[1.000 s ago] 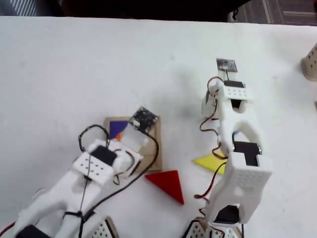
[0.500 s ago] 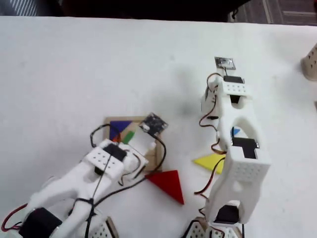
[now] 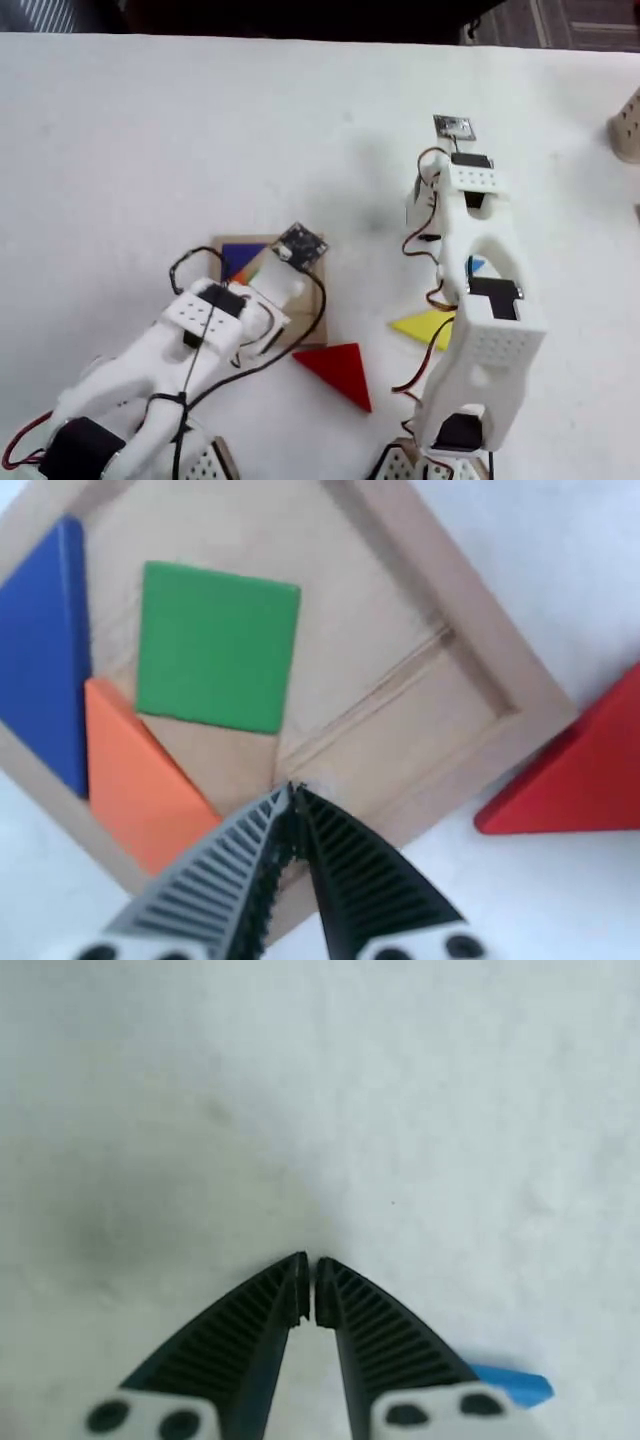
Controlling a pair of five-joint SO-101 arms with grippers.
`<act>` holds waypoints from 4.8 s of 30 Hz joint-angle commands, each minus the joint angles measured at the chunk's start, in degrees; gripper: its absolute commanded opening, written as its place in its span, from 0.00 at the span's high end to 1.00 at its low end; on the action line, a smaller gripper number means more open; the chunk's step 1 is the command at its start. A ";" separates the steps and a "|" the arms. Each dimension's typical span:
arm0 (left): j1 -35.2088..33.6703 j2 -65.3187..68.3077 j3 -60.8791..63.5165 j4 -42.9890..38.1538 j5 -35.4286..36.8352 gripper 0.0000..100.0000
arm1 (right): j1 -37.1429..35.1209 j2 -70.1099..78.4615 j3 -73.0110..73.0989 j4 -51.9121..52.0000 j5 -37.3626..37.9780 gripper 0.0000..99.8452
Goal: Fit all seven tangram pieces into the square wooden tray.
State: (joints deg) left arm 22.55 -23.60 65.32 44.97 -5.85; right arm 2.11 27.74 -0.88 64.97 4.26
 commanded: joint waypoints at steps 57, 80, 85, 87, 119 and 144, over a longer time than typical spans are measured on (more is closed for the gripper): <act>1.63 -8.40 1.23 -11.87 -0.35 0.98 | -0.13 -0.57 -2.46 0.40 1.05 0.98; -16.84 -29.14 9.41 -16.79 6.59 0.98 | -0.04 -13.93 8.79 7.25 3.34 0.98; -19.38 -24.84 9.23 -21.45 6.59 0.98 | 1.89 -21.58 17.67 1.80 4.13 0.98; -20.44 -23.96 9.23 -22.95 6.59 0.98 | 3.30 -24.40 20.66 1.10 4.22 0.98; -21.58 8.31 -7.03 -24.44 6.42 0.98 | 10.24 -44.18 39.12 -5.23 -10.64 0.88; -21.67 8.48 -6.95 -24.53 6.42 0.98 | 6.99 -36.70 37.71 -12.62 36.13 0.88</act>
State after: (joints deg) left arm 1.36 -14.90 60.92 21.93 0.04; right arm 9.58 -7.60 39.38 52.04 27.91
